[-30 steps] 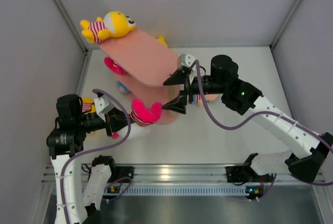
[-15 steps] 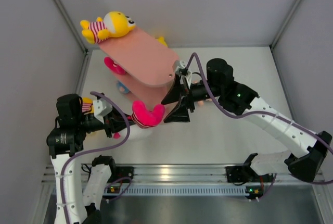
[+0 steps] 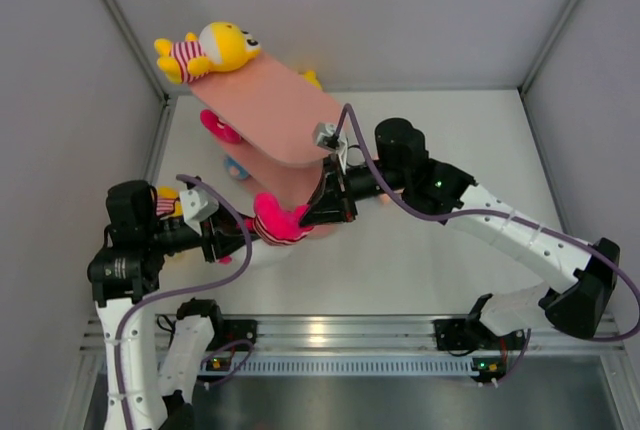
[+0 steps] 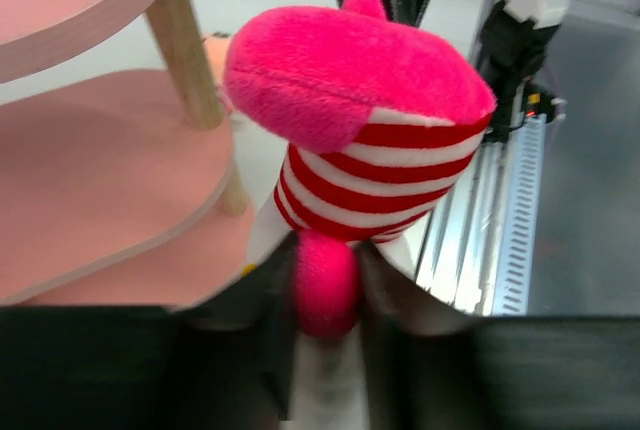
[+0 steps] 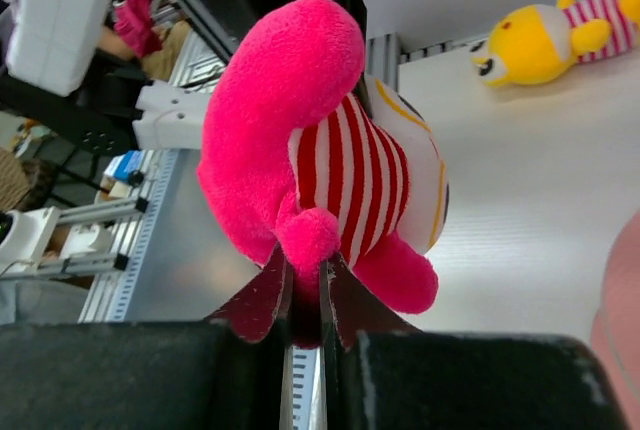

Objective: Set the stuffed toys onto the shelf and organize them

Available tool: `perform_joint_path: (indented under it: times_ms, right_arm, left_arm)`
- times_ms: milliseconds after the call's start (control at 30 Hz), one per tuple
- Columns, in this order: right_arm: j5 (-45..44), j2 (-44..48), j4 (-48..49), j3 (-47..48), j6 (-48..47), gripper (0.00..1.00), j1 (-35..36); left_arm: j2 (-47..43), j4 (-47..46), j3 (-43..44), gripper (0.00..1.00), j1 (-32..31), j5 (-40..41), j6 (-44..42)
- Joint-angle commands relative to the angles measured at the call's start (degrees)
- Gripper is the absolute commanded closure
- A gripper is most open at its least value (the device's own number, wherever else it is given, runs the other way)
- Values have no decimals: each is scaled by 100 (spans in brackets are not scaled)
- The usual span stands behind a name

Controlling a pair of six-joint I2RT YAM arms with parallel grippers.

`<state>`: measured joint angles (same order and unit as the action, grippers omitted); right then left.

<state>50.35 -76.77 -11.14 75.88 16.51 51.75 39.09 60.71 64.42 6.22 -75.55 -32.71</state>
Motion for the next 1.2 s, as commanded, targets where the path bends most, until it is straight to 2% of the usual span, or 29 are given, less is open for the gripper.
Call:
perform_joint_path:
  times_ms: [0,67,100,167,200,267,300,433,600,733,833,1000,1167]
  right_arm:
    - [-653,258,-265,392,-341,100,142]
    - [-1340,329,-807,550,-726,100,335]
    - [-2031,364,-942,742,-850,100,458]
    - [-2685,365,-1223,972,-1167,100,878]
    - [-3384,330,-1311,1234,-1246,100,1046]
    - [-4143,242,-1452,1534,-1562,100,1528]
    - [-4861,94,-1609,1831,-1598,100,1671]
    - [-5904,-478,-1874,2580,-2300,100,2146]
    - [-7274,-1452,-2077,3476,-2995,100,2699]
    - [-8487,-1920,-1954,3812,-3749,100,3008]
    - [-9041,-2122,-1840,3742,-4093,100,3069]
    - [-9910,-2289,-999,3119,-4612,100,3096]
    - [-10369,-2702,-864,2959,-4947,100,3052]
  left_arm:
    - [-68,-68,438,58,2,1117,290]
    - [-173,-68,588,42,2,1908,632]
    - [-217,-59,711,29,11,2782,704]
    - [-375,-59,834,17,2,3674,914]
    - [-419,-50,957,13,2,4549,994]
    - [-490,-68,1046,11,20,5660,1169]
    - [-490,-59,1072,11,46,6727,1162]
    - [-508,-85,941,10,134,8132,942]
    - [-560,-191,572,9,152,8266,854]
    - [-552,-358,361,9,187,8399,819]
    - [-543,-358,317,9,213,8293,827]
    - [-560,-349,229,9,239,8118,836]
    - [-578,-349,220,9,239,8038,828]
